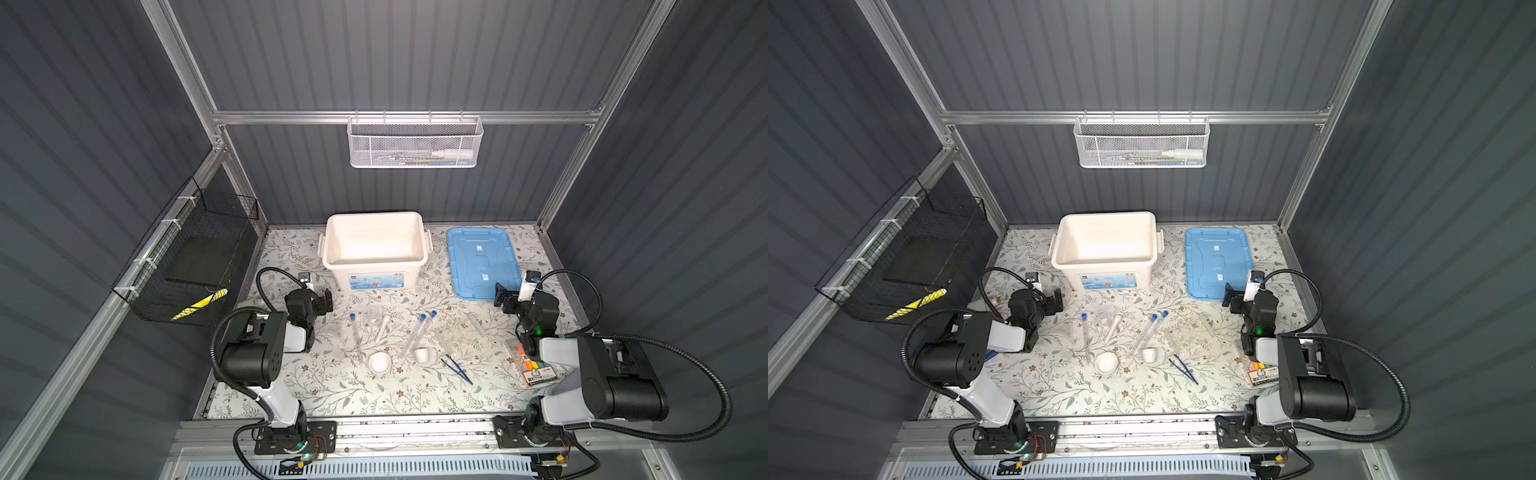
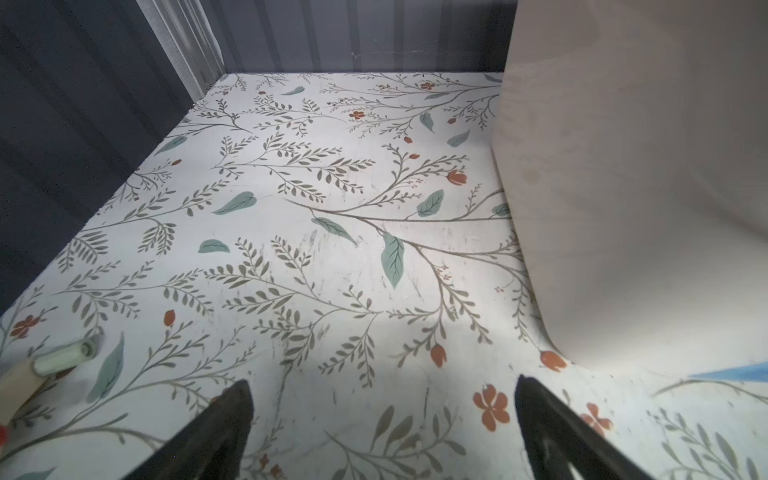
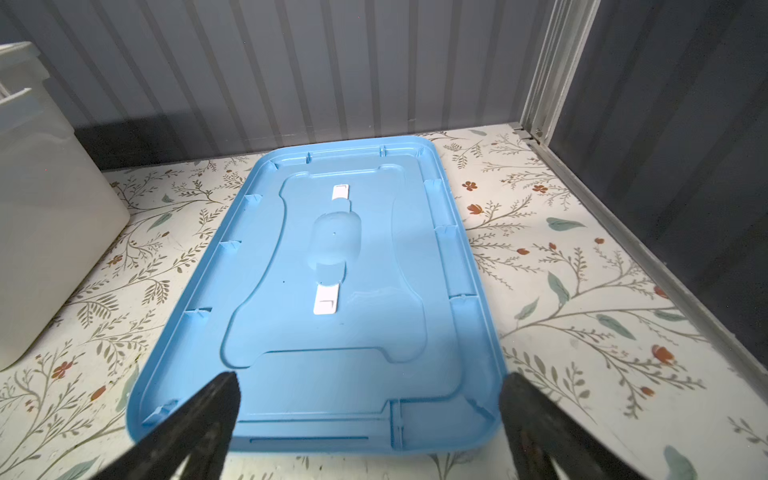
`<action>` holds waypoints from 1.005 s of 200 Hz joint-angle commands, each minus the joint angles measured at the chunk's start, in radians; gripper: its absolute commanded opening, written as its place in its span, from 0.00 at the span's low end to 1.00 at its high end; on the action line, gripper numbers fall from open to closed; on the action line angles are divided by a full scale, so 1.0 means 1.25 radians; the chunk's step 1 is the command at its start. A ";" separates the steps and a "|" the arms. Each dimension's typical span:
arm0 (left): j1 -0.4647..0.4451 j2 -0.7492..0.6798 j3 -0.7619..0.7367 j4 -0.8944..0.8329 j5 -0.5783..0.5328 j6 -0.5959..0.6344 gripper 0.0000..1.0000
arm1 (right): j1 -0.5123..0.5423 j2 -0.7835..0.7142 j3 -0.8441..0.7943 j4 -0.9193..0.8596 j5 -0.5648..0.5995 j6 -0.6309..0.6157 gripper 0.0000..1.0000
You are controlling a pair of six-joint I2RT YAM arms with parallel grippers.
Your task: Organize the chemistry lab equipment
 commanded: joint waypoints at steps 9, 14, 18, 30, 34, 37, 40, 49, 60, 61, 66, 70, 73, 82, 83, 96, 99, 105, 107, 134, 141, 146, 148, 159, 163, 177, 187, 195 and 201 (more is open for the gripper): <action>-0.004 0.006 0.014 0.001 0.006 0.015 1.00 | 0.000 0.000 0.009 0.015 0.000 -0.007 0.99; -0.003 0.006 0.014 0.001 0.006 0.015 1.00 | 0.000 0.000 0.010 0.015 0.000 -0.007 0.99; -0.004 0.006 0.014 0.001 0.006 0.015 1.00 | 0.000 0.000 0.009 0.015 0.000 -0.007 0.99; -0.003 0.006 0.016 0.001 0.006 0.015 1.00 | 0.001 0.000 0.009 0.015 -0.001 -0.007 0.99; -0.003 0.006 0.014 0.001 0.006 0.015 1.00 | 0.001 0.000 0.009 0.015 0.000 -0.007 0.99; -0.004 0.006 0.015 0.001 0.006 0.015 1.00 | 0.000 0.000 0.010 0.015 0.000 -0.007 0.99; -0.004 0.006 0.014 0.001 0.007 0.015 1.00 | 0.001 0.000 0.010 0.015 0.000 -0.007 0.99; -0.004 0.006 0.015 0.001 0.006 0.015 1.00 | 0.001 0.000 0.009 0.015 0.000 -0.007 0.99; -0.003 0.006 0.015 0.001 0.006 0.015 1.00 | 0.000 0.000 0.009 0.015 0.001 -0.007 0.99; -0.003 0.006 0.015 0.001 0.006 0.015 1.00 | 0.001 0.000 0.010 0.015 0.000 -0.007 0.99; -0.003 0.006 0.015 0.001 0.006 0.015 1.00 | 0.001 0.000 0.010 0.015 0.000 -0.007 0.99; -0.003 0.006 0.015 0.001 0.007 0.015 1.00 | 0.000 0.000 0.009 0.015 0.000 -0.007 0.99; -0.003 0.006 0.015 0.000 0.007 0.015 1.00 | 0.000 0.000 0.011 0.013 0.000 -0.007 0.99; -0.003 0.006 0.014 0.001 0.006 0.015 1.00 | -0.003 0.004 0.017 0.007 -0.007 -0.004 0.99; -0.003 0.006 0.015 0.001 0.006 0.015 1.00 | -0.003 0.003 0.016 0.007 -0.008 -0.004 0.99; -0.003 0.007 0.016 -0.001 0.006 0.016 1.00 | -0.007 0.000 0.015 0.007 -0.012 -0.002 0.99; -0.003 0.007 0.017 -0.001 0.006 0.015 1.00 | -0.007 0.001 0.014 0.008 -0.014 -0.001 0.99; -0.003 0.007 0.016 -0.002 0.007 0.015 1.00 | -0.007 0.001 0.014 0.010 -0.013 -0.001 0.99; -0.003 0.007 0.018 -0.002 0.008 0.015 1.00 | -0.007 0.001 0.014 0.009 -0.013 -0.001 0.99; -0.003 0.005 0.016 -0.003 0.008 0.015 1.00 | -0.007 0.000 0.013 0.008 -0.014 -0.002 0.99; -0.003 0.006 0.017 -0.002 0.007 0.015 1.00 | -0.007 0.000 0.013 0.008 -0.014 -0.001 0.99; -0.004 0.006 0.016 -0.002 0.008 0.015 1.00 | -0.007 0.000 0.013 0.008 -0.014 -0.001 0.99; -0.003 0.005 0.016 -0.002 0.008 0.015 1.00 | -0.007 0.000 0.013 0.008 -0.015 -0.001 0.99; -0.003 0.005 0.016 -0.002 0.007 0.014 1.00 | -0.008 -0.001 0.013 0.008 -0.016 -0.001 0.99; -0.003 0.005 0.015 -0.001 0.008 0.014 1.00 | -0.008 -0.003 0.012 0.010 -0.016 -0.001 0.99; -0.002 -0.008 0.020 -0.013 0.013 0.014 1.00 | -0.009 -0.019 0.015 0.000 -0.018 0.001 0.99; -0.003 -0.037 0.046 -0.085 0.013 0.015 1.00 | -0.010 -0.057 0.030 -0.056 -0.016 0.002 0.99; -0.002 -0.067 0.069 -0.154 0.012 0.017 1.00 | -0.009 -0.096 0.058 -0.157 -0.003 0.011 0.99; -0.002 -0.087 0.081 -0.194 0.003 0.014 1.00 | -0.010 -0.123 0.086 -0.242 0.013 0.027 0.99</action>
